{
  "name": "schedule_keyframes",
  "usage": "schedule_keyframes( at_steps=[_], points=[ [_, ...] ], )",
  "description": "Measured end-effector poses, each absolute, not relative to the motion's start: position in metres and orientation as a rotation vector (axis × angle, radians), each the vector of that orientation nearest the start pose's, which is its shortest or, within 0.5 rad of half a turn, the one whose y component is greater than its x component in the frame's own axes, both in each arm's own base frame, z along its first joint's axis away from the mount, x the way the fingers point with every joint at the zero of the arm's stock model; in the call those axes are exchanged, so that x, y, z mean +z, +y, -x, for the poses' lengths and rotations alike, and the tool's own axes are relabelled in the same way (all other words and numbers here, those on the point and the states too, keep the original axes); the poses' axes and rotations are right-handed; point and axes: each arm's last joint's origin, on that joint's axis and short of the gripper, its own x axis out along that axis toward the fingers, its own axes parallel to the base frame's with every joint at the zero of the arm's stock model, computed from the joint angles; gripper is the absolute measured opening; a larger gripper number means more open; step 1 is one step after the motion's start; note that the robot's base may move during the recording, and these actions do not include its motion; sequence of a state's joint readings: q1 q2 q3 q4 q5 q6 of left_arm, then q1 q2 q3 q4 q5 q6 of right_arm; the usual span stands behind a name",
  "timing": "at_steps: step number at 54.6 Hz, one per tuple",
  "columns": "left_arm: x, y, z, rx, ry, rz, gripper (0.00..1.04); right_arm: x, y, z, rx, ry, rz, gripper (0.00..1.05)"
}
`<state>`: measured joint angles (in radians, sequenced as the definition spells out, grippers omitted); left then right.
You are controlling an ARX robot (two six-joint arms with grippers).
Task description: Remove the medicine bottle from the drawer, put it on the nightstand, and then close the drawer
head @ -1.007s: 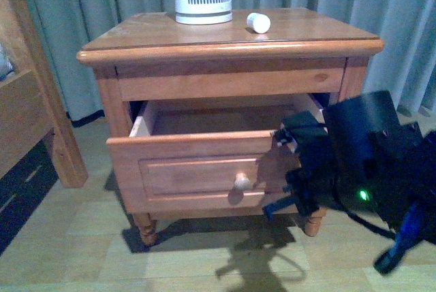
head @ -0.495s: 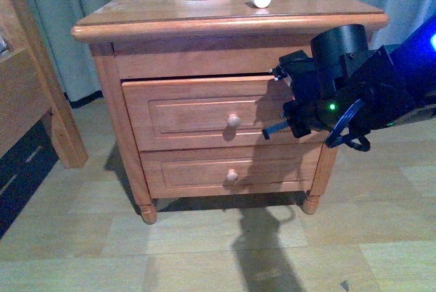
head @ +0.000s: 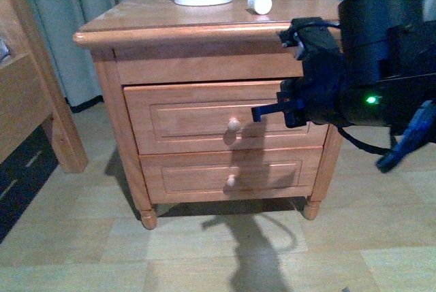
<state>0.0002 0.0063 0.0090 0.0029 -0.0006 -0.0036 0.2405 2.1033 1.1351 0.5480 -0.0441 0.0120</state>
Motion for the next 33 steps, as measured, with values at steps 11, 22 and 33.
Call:
schedule_keyframes(
  at_steps=[11,22,33],
  points=[
    [0.166,0.000,-0.098,0.001,-0.006,0.004,0.98,0.187,0.081,-0.358,0.303,0.326,-0.104,0.03],
    [0.166,0.000,-0.098,0.001,-0.006,0.004,0.98,0.258,0.050,-0.279,0.336,0.193,-0.190,0.17],
    [0.166,0.000,-0.098,0.001,-0.006,0.004,0.98,0.286,0.032,-0.181,0.274,0.095,-0.179,0.47]
  ],
)
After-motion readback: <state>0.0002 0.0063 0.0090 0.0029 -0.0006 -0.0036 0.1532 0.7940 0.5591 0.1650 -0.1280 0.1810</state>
